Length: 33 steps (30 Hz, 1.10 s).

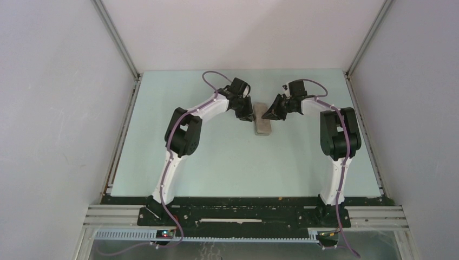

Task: Organize the sunglasses
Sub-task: Close the sunglasses case at the center of the board, then reset both arms

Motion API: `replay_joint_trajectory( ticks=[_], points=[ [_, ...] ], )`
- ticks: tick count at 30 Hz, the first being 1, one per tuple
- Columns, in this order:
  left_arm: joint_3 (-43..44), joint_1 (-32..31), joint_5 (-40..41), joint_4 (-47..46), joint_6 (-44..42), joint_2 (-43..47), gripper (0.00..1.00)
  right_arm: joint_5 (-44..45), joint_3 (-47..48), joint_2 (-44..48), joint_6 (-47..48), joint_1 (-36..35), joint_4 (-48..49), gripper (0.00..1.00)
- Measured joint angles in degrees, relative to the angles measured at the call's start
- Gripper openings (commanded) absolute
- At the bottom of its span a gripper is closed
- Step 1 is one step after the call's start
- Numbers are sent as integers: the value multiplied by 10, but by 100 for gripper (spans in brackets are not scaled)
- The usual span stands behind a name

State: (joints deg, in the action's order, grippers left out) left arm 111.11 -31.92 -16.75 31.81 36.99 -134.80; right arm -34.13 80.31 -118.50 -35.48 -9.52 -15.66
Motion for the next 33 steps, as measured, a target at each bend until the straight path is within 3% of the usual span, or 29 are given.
replay_joint_trajectory(
  ticks=[10, 18, 25, 28, 33],
  points=[
    [-107, 17, -43, -23, -21, 120, 25, 37, -20, 2, 16, 1, -38, 21],
    [-196, 25, -46, -48, -40, 180, 27, 41, -36, 74, 26, -3, -59, 23],
    [-296, 28, -44, -59, -43, 242, 28, 54, -55, 133, 36, -18, -77, 37],
    [-340, 30, -44, -60, -43, 316, 30, 89, -67, 178, 48, -27, -114, 45],
    [-385, 31, -17, -46, -60, 489, 32, 190, -80, 329, 70, -61, -173, 48]
  ],
)
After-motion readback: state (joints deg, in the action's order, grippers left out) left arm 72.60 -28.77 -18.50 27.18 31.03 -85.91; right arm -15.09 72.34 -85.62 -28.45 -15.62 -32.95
